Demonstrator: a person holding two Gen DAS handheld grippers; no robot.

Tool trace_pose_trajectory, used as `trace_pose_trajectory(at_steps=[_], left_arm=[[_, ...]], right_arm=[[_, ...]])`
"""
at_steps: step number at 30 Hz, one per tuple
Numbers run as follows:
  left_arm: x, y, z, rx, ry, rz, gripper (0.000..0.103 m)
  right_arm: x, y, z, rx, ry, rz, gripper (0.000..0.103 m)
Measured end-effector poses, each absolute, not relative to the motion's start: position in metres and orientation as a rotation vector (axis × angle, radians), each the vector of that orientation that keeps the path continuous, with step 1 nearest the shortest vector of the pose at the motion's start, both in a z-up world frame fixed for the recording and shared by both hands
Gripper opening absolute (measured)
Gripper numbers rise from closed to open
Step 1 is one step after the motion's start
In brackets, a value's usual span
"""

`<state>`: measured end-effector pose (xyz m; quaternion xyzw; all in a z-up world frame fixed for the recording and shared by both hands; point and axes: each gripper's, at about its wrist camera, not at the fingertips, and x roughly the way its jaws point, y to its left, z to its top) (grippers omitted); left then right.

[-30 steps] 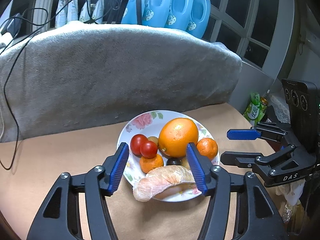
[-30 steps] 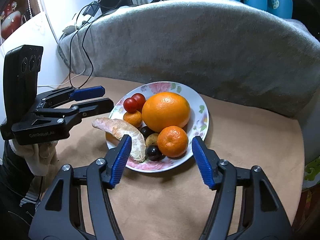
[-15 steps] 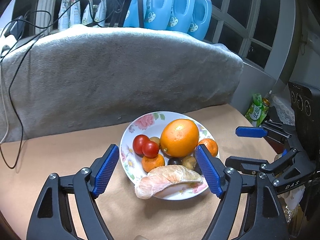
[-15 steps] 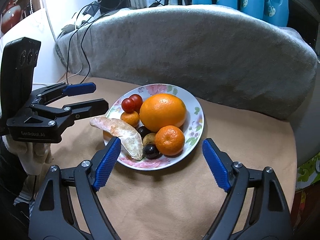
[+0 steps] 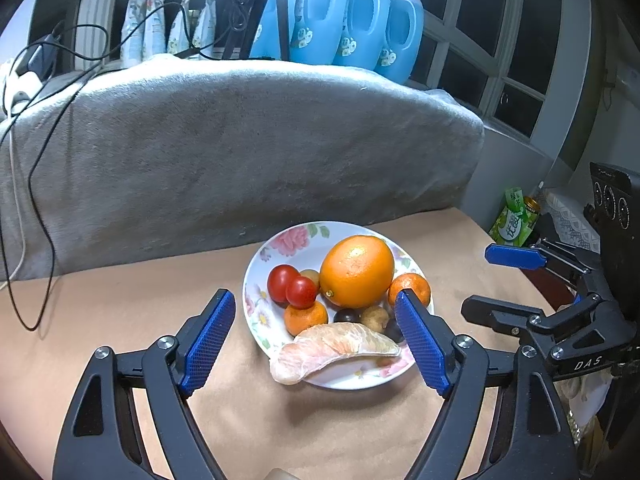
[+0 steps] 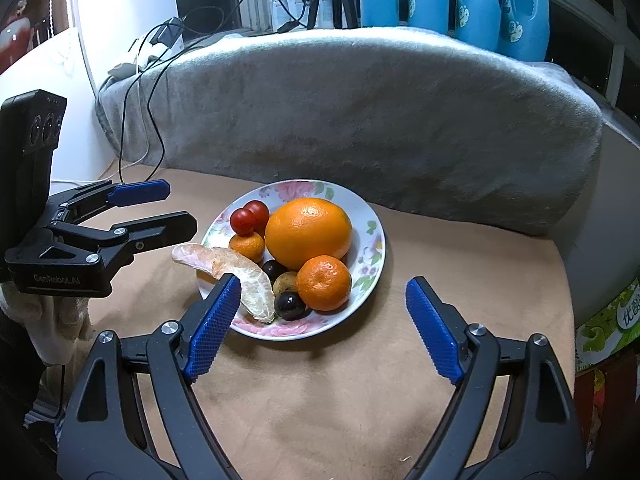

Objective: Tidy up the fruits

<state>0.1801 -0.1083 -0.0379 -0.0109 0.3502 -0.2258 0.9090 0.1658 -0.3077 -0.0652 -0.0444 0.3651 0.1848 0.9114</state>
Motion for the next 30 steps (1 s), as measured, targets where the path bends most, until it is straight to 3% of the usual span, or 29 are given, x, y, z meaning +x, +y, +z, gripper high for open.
trace_pose_trajectory(at_steps=[28,30], left_arm=[[0.113,-0.097,-0.02,-0.026,0.661,-0.381,0.082],[0.107,-0.094,-0.019,-0.033,0.653,-0.365,0.082]], right_arm=[[0.102,-0.306,-0.038,-0.072,0.614,0.231,0.087],[0.098,-0.307,-0.037,-0.057,0.604,0.213,0.092]])
